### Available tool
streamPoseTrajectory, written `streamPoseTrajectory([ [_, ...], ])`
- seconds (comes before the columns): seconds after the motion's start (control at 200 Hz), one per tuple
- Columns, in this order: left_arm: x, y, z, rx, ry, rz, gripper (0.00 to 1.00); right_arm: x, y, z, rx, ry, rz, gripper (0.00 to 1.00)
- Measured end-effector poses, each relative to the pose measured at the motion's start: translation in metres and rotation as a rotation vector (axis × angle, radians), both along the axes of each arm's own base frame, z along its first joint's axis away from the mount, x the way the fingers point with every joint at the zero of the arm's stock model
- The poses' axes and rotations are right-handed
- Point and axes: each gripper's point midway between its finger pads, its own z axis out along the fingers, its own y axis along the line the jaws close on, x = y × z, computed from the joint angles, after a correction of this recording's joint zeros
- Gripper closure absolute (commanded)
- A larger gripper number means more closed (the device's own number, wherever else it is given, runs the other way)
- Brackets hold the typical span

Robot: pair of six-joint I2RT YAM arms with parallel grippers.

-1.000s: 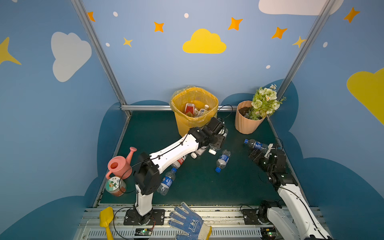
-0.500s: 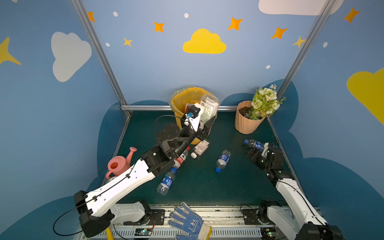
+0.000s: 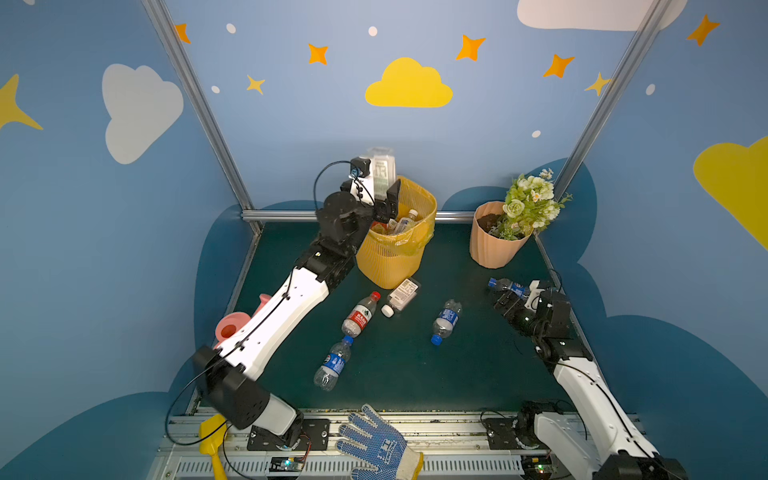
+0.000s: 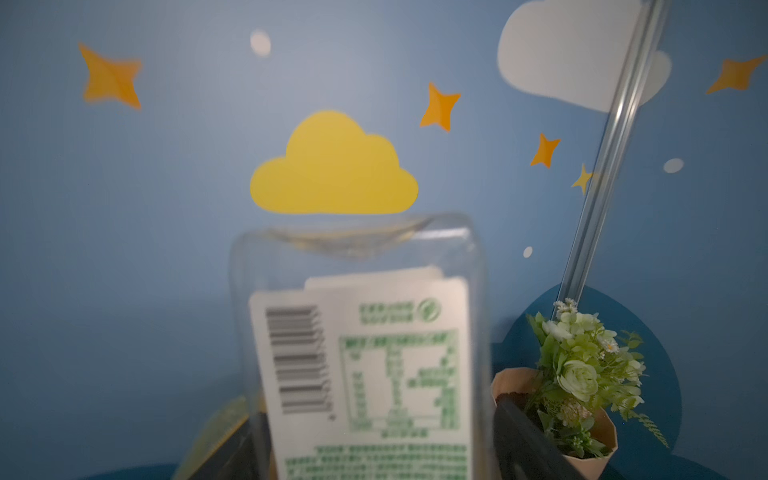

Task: Throw the plastic bottles in the bin
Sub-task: 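Lift the green-label bottle with the left gripper and drop it into the bin, then draw the left gripper back from the bin down toward the purple-label bottle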

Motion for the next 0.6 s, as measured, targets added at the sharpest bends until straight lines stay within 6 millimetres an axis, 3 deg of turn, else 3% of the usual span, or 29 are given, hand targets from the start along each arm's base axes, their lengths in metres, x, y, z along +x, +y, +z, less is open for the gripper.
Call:
streamPoseTrajectory([
  [0.085,0.02,-0.012,-0.061,0.059,0.168,-0.015,0.0,-0.001,-0.001,0.007,-0.006,-0.026,-0.005,0.08],
  [0.13,0.018,-0.018,-0.076,0.087,0.215,-0.027,0.0,-0.002,-0.002,0.009,-0.008,-0.034,-0.007,0.08],
  [0.17,0.013,-0.021,-0.078,0.098,0.224,-0.036,0.0,-0.002,-0.002,0.01,-0.009,-0.037,-0.008,0.08],
  [0.26,-0.01,-0.026,-0.046,0.096,0.158,-0.069,0.0,-0.002,-0.002,0.009,-0.007,-0.035,-0.006,0.08],
  [0.38,-0.068,-0.016,0.039,0.035,-0.05,-0.116,0.0,-0.001,0.0,0.005,-0.002,-0.018,0.003,0.08],
  [0.455,-0.108,-0.001,0.08,-0.014,-0.171,-0.136,0.0,0.0,0.001,0.0,0.002,-0.001,0.008,0.08],
  [0.526,-0.133,0.014,0.094,-0.039,-0.232,-0.129,0.0,0.0,0.003,-0.003,0.006,0.01,0.016,0.08],
  [0.601,-0.144,0.026,0.086,-0.045,-0.237,-0.1,0.0,0.0,0.004,-0.004,0.008,0.016,0.02,0.08],
])
